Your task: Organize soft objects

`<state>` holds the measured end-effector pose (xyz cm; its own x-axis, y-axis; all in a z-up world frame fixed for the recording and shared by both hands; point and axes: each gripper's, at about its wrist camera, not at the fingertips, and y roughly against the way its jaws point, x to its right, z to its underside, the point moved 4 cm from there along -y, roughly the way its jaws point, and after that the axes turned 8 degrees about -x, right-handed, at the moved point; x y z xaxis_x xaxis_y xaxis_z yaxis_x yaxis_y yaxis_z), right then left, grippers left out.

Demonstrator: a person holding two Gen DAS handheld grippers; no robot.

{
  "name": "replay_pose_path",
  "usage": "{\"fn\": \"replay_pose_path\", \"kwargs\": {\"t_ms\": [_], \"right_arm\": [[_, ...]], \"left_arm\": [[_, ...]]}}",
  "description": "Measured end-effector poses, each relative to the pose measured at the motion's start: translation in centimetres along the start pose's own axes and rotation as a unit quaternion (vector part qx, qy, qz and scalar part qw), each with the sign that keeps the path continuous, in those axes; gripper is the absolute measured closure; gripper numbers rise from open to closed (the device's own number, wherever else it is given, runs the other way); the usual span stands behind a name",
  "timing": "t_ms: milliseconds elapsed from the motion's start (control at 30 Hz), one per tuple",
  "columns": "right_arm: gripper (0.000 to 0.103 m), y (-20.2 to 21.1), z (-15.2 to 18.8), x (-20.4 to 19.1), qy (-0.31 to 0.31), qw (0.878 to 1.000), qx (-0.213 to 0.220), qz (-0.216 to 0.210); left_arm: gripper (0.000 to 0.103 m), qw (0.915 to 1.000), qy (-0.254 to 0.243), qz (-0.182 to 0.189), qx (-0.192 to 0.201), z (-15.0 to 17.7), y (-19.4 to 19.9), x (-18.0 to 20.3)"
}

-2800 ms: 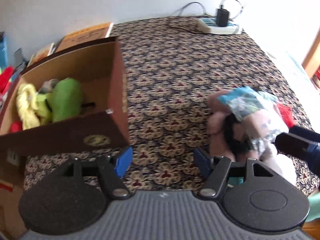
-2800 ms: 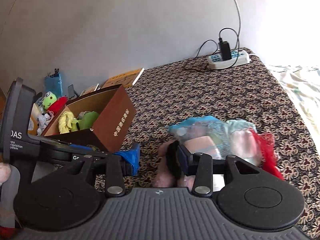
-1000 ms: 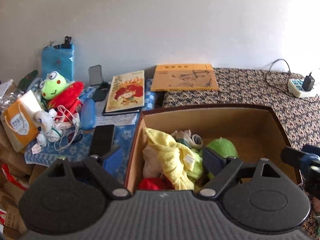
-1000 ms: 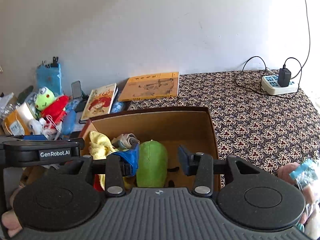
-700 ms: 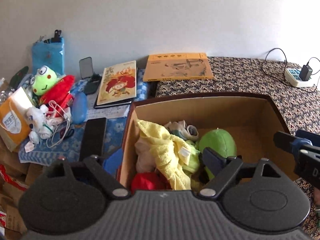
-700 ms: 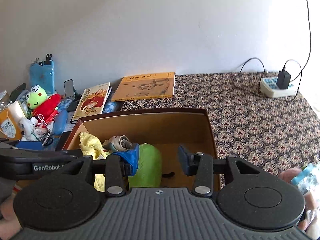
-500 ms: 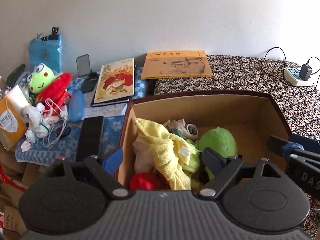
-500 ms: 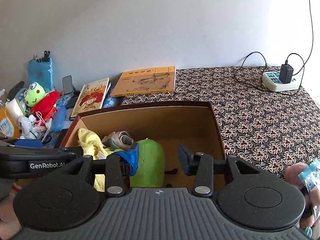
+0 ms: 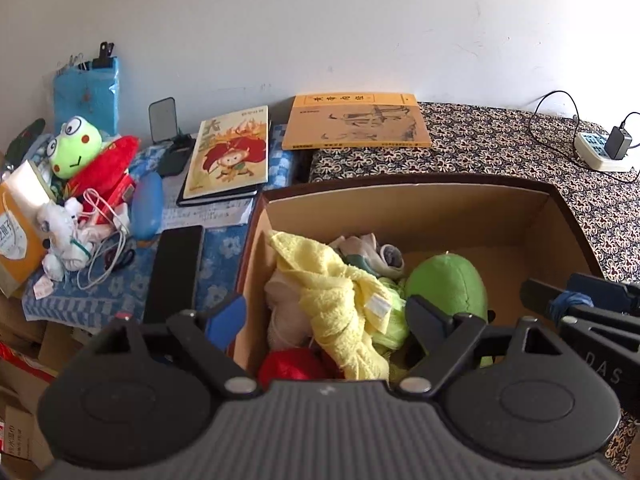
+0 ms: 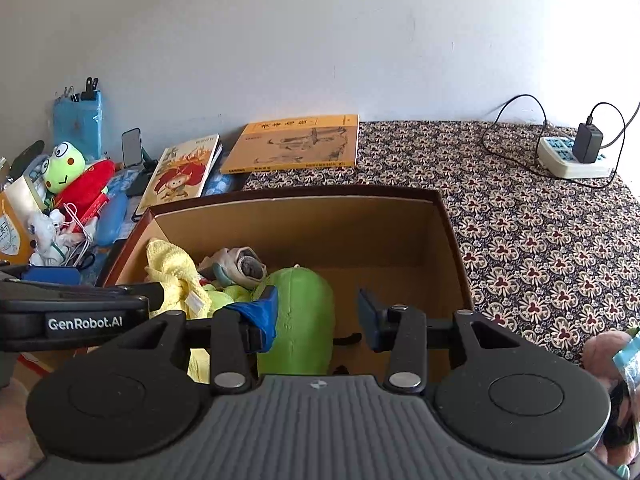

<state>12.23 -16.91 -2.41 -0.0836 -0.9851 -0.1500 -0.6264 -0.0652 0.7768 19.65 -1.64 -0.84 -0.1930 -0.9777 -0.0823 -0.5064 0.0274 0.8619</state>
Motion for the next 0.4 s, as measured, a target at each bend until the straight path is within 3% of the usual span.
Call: {"fn": "replay_pose_path", "kwargs": {"t_ms": [200, 400], "right_arm": [[0.076, -0.52, 0.27, 0.04, 0.000, 1.000, -0.009, -0.003], [0.076, -0.38, 0.54, 0.21, -0.003, 1.000, -0.007, -0.005]], "left_arm": [[0.017, 1.0000, 0.000, 0.006, -0.004, 0.15, -0.46, 0.27], [0.022, 0.9998, -0.006, 0.002, 0.017, 0.33, 0.07, 0.45]]}}
